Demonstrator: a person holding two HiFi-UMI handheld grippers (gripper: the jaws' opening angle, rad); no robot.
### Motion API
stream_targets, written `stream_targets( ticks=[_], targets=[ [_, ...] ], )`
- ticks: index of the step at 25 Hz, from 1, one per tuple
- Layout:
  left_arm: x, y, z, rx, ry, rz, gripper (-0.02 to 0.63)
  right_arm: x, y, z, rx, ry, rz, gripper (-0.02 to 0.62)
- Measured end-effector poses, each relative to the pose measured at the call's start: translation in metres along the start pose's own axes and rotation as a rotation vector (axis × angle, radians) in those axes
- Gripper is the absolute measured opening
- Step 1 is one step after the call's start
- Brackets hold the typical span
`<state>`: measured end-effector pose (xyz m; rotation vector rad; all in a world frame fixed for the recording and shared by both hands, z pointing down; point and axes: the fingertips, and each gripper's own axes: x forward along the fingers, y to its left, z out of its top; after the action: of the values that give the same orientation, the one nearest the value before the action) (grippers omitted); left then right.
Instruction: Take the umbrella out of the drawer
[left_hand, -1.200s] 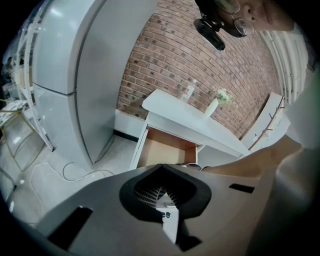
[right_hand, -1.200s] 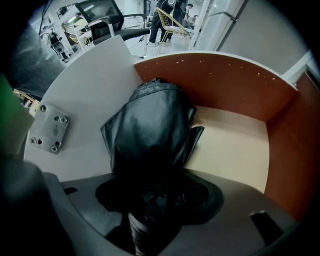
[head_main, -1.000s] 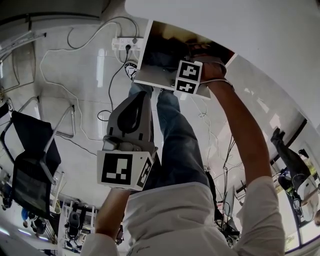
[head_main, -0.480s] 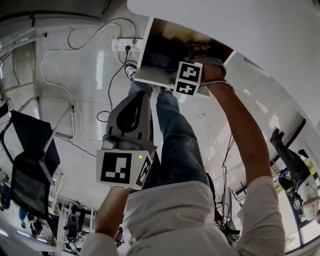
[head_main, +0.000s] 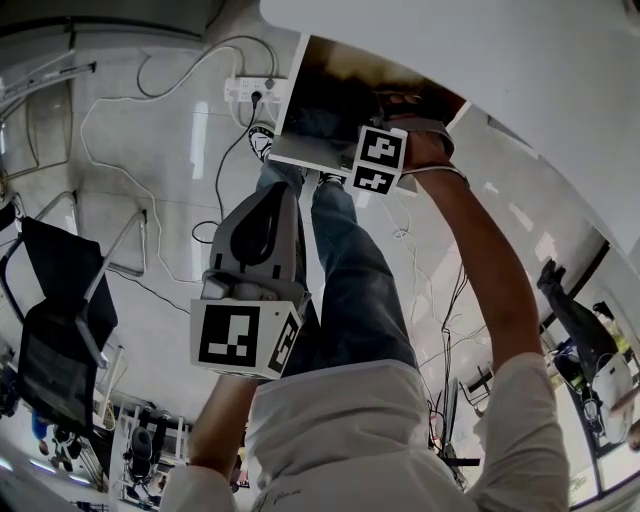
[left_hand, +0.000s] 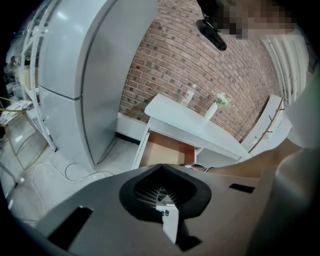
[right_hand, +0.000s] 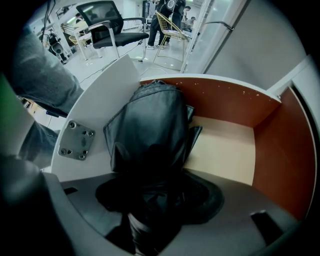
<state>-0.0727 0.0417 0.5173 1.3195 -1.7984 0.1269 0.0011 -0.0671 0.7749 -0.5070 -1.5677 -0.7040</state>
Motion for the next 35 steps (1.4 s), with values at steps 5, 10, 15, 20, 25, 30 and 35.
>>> stream_targets(
  ticks=[5,10,15,20,25,30,35],
  targets=[
    [-0.001,0.0,0.003,-0.002,-0.003,0.005,0.017,-0.005,0.0,0.001,0.001,-0.005,0.005,0.259],
    [-0.003,-0.003,0.008,0.002,-0.012,0.006,0.017,-0.012,0.001,0.002,0.001,-0.012,0.007,0.259],
    [-0.007,-0.003,0.014,0.004,-0.022,0.009,0.017,-0.018,-0.001,0.005,-0.002,-0.02,0.007,0.259],
    [-0.01,-0.009,0.017,0.012,-0.026,0.009,0.017,-0.026,-0.002,0.002,0.0,-0.027,0.005,0.259],
    [-0.015,-0.011,0.02,0.015,-0.032,0.015,0.017,-0.033,-0.001,0.002,0.011,-0.035,0.009,0.259],
    [-0.017,-0.013,0.023,0.016,-0.042,0.016,0.017,-0.039,-0.006,0.0,0.033,-0.042,0.005,0.259],
    [-0.024,-0.019,0.025,0.018,-0.046,0.016,0.017,-0.05,-0.006,-0.002,0.046,-0.049,0.003,0.259]
  ],
)
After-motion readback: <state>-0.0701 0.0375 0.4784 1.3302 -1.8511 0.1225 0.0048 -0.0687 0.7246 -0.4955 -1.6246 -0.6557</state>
